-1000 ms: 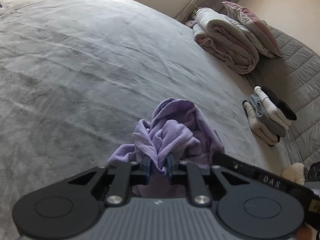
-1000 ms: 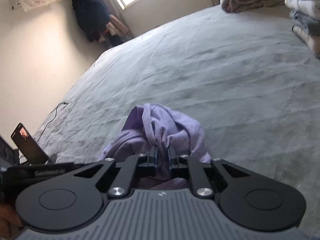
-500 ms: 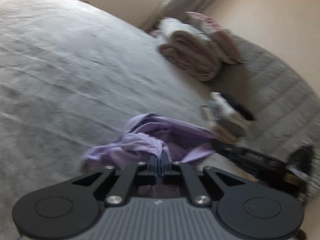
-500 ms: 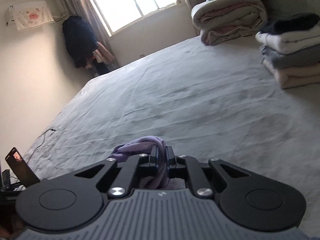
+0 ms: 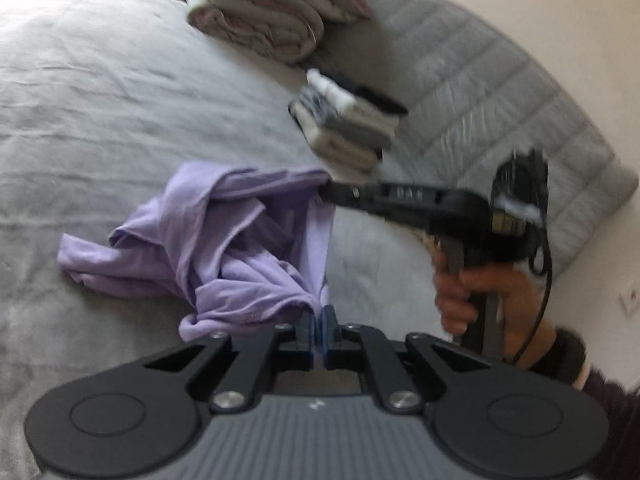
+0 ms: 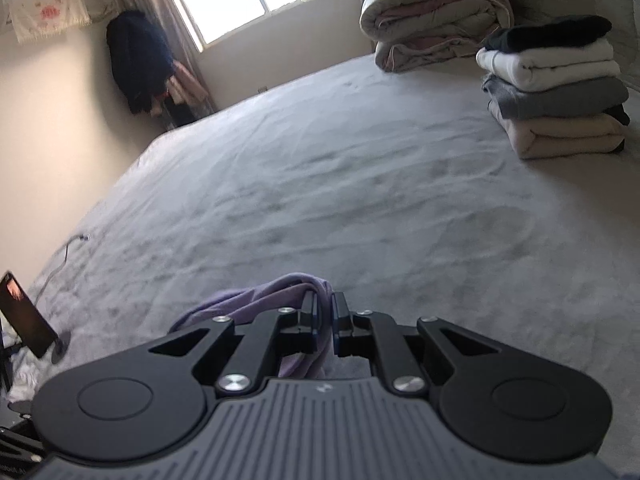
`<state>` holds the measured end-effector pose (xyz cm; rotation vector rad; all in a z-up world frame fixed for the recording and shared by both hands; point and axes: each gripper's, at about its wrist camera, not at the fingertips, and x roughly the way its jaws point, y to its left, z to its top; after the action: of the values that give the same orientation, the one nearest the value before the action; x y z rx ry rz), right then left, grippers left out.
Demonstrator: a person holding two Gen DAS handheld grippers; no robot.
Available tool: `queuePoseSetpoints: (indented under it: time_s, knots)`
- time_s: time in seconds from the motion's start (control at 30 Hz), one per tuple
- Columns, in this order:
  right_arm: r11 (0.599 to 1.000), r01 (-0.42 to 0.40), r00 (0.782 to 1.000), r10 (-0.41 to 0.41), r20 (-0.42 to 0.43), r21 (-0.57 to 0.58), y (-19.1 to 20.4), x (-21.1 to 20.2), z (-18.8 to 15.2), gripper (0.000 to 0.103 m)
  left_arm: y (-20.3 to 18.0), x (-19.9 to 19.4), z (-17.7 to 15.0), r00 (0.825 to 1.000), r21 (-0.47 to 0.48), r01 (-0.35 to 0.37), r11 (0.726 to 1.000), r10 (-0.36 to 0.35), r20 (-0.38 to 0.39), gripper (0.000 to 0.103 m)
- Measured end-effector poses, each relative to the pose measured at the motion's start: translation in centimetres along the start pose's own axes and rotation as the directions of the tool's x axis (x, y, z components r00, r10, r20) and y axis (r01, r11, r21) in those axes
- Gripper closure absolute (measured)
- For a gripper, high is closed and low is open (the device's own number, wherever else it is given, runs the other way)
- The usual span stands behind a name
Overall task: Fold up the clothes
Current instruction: 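Lift the garment with the left gripper while the right gripper opens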
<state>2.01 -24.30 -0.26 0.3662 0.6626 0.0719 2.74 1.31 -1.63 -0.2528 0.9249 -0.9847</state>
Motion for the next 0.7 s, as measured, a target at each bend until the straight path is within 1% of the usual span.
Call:
queuePoseSetpoints:
  time_s: [0.03,0.13,0.17,0.2,0.23,0.3,0.37,0.4,0.43,0.47,0.57,0.63,0.7]
  knots:
    - [1.0,0.001,1.0,-0.001,-0.01,-0.005,0.0,-0.1,-0.3,0.093,0.0,0.3,0.0,1.0,0.01,-0.005,1.0,0.005,-0.018,0.1]
    - [1.0,-0.004,1.0,0.003,-0.031,-0.012,-0.3,-0.2,-0.6,0.091,0.2,0.3,-0.2,0.999,0.015,-0.019,1.0,0.019,-0.037,0.1]
    - [1.0,-0.004,0.999,0.004,-0.033,-0.01,-0.5,-0.3,-0.6,0.087,0.3,0.3,-0.2,0.999,0.017,-0.023,1.0,0.024,-0.043,0.099]
    - [1.0,-0.005,0.999,0.004,-0.035,-0.009,-0.6,-0.4,-0.6,0.087,0.5,0.2,-0.1,0.999,0.012,-0.025,1.0,0.025,-0.039,0.096]
    - [1.0,-0.005,0.999,0.005,-0.033,-0.007,-0.6,-0.5,-0.6,0.087,0.7,0.0,0.0,0.999,0.005,-0.025,1.0,0.025,-0.033,0.091]
    - [1.0,-0.007,1.0,0.007,-0.027,-0.003,-0.7,-0.6,-0.5,0.087,1.1,-0.4,0.3,0.999,-0.012,-0.051,0.999,0.051,-0.007,0.069]
    - [1.0,-0.008,1.0,0.008,-0.022,0.002,-0.7,-0.8,-0.4,0.086,1.5,-0.8,0.6,0.997,-0.032,-0.079,0.996,0.079,0.021,0.064]
    - [1.0,-0.009,1.0,0.009,-0.02,0.007,-0.7,-0.8,-0.4,0.081,1.7,-1.0,0.7,0.995,-0.041,-0.092,0.995,0.094,0.035,0.061]
    - [1.0,-0.01,1.0,0.01,-0.017,0.012,-0.7,-0.8,-0.4,0.076,1.9,-1.2,0.8,0.993,-0.052,-0.106,0.993,0.108,0.049,0.059]
    - [1.0,-0.01,1.0,0.011,-0.013,0.017,-0.7,-0.8,-0.3,0.068,2.1,-1.4,0.9,0.99,-0.062,-0.119,0.991,0.123,0.062,0.057]
    - [1.0,-0.023,1.0,0.024,-0.009,0.016,-0.2,-0.7,-0.2,0.066,2.8,-1.0,1.3,0.979,-0.099,-0.178,0.979,0.186,0.079,0.057]
    - [0.999,-0.032,0.999,0.032,-0.008,0.011,0.2,-0.6,-0.2,0.066,3.3,0.0,1.4,0.97,-0.124,-0.225,0.966,0.235,0.07,0.057]
    - [0.999,-0.043,0.999,0.043,-0.012,0.008,0.6,-0.4,-0.2,0.066,3.6,0.8,1.7,0.961,-0.136,-0.259,0.956,0.269,0.061,0.06]
